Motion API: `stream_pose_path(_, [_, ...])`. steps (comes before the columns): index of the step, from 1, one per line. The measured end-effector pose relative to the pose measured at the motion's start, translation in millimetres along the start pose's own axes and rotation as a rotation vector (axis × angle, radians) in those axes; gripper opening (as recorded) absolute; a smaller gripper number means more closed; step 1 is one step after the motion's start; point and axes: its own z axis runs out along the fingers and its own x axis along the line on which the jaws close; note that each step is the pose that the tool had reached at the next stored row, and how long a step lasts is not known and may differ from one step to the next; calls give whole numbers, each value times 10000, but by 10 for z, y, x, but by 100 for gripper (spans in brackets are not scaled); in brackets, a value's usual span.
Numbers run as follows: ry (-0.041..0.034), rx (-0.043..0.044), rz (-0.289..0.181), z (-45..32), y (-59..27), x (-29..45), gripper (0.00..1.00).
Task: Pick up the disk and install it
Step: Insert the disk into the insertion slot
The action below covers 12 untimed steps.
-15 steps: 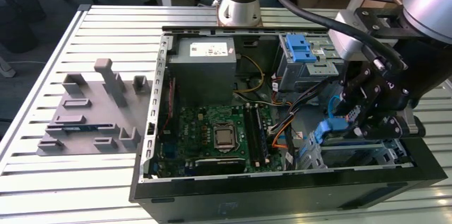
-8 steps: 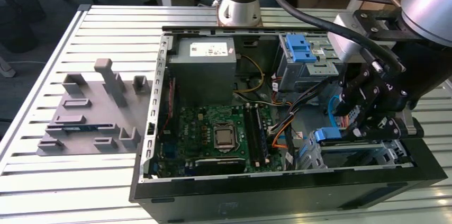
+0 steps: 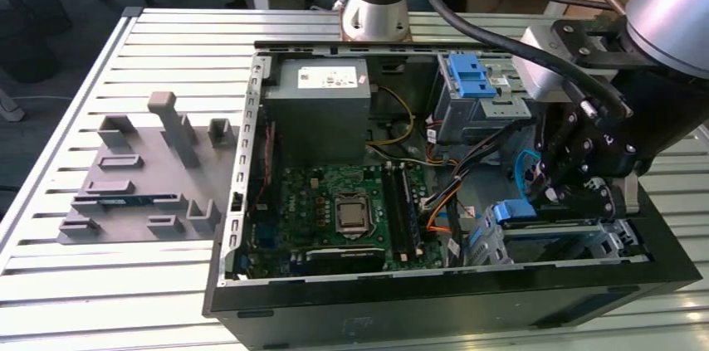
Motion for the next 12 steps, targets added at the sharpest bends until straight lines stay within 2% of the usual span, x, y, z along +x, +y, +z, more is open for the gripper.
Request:
stream_pose_path(1, [-1, 0, -5, 8, 0, 0, 13])
stream_pose_path(3, [1, 0, -21, 25, -1, 1, 11])
stream_pose_path(12, [2, -2, -68, 115, -3, 3, 11])
